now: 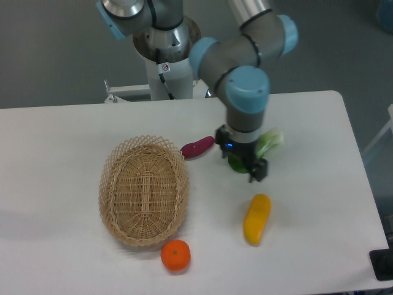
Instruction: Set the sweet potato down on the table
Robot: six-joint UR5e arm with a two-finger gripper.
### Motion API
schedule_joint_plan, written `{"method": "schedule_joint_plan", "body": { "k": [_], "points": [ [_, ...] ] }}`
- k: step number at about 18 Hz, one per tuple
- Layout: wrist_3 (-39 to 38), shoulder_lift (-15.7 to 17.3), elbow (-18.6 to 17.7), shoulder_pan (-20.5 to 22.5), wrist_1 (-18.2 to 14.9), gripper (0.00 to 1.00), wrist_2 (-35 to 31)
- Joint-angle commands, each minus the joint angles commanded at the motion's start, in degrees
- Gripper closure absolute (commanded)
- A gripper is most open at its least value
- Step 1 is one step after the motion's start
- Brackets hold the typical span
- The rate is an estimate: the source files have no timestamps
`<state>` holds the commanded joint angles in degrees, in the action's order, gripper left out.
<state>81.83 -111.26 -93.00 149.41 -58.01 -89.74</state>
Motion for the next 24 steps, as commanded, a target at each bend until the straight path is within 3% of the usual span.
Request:
{"method": "schedule_joint_plan", "body": {
  "k": [3,6,9,12,24],
  "points": [
    [0.09,-2.9,4.39,1.05,-0.7,0.0,0.09],
    [0.09,-6.15,10.19,1.41,-3.94,0.0,0.0],
    [0.26,-8.0,13.1,3.43,-5.01,0.0,0.09],
    [4.82,-8.27,14.25,4.75,-6.94,0.0,0.61],
    [4.48,-8.36,14.78,4.84,-7.03,0.0,0.61]
  ]
}}
